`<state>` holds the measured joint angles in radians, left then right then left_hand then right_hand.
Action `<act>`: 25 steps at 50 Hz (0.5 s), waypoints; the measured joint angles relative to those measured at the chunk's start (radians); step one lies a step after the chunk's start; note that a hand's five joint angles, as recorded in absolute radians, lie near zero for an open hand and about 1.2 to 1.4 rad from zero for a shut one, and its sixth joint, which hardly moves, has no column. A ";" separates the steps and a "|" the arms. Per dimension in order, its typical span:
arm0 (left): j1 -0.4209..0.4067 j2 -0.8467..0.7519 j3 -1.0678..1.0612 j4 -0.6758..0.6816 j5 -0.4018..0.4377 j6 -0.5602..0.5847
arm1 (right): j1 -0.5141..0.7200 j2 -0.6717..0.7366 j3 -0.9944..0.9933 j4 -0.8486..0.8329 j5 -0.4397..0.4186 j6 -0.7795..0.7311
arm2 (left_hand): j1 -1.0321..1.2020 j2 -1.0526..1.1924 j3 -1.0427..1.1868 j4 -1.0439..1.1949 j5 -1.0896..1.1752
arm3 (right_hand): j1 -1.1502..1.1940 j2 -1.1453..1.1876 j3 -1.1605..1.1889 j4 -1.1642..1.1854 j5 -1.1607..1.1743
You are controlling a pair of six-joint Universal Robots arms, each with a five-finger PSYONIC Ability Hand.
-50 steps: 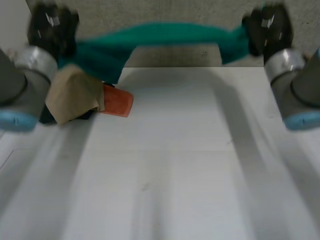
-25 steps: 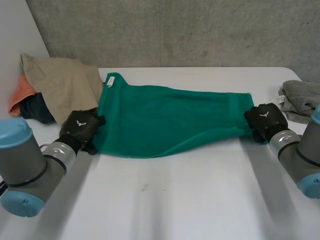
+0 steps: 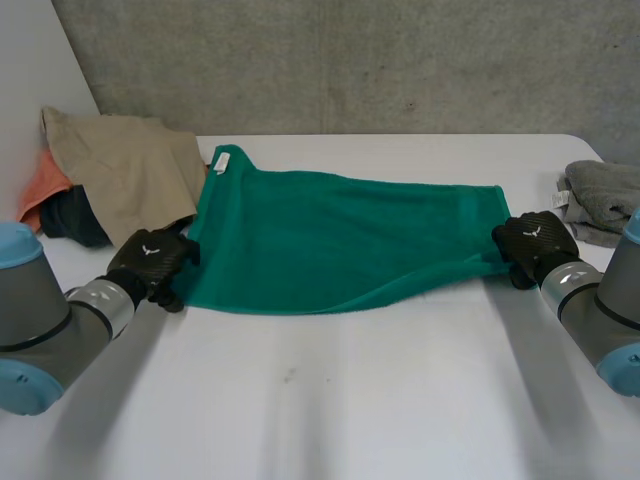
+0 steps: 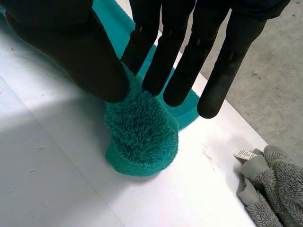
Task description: Fold the laundry.
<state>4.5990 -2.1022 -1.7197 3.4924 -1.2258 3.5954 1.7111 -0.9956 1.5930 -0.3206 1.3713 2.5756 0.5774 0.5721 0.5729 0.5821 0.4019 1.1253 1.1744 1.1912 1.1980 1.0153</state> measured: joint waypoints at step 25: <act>-0.077 -0.184 0.234 -0.021 -0.079 0.106 | 0.002 0.003 0.000 0.016 0.000 -0.006 | 0.023 0.027 0.026 0.024 0.000 | 0.000 0.000 0.000 0.000 0.000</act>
<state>4.5217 -2.2866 -1.4856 3.4709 -1.3052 3.7016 1.7136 -0.9929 1.5931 -0.3044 1.3714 2.5701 0.6006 0.5995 0.5991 0.6059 0.4020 1.1253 1.1744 1.1912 1.1980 1.0153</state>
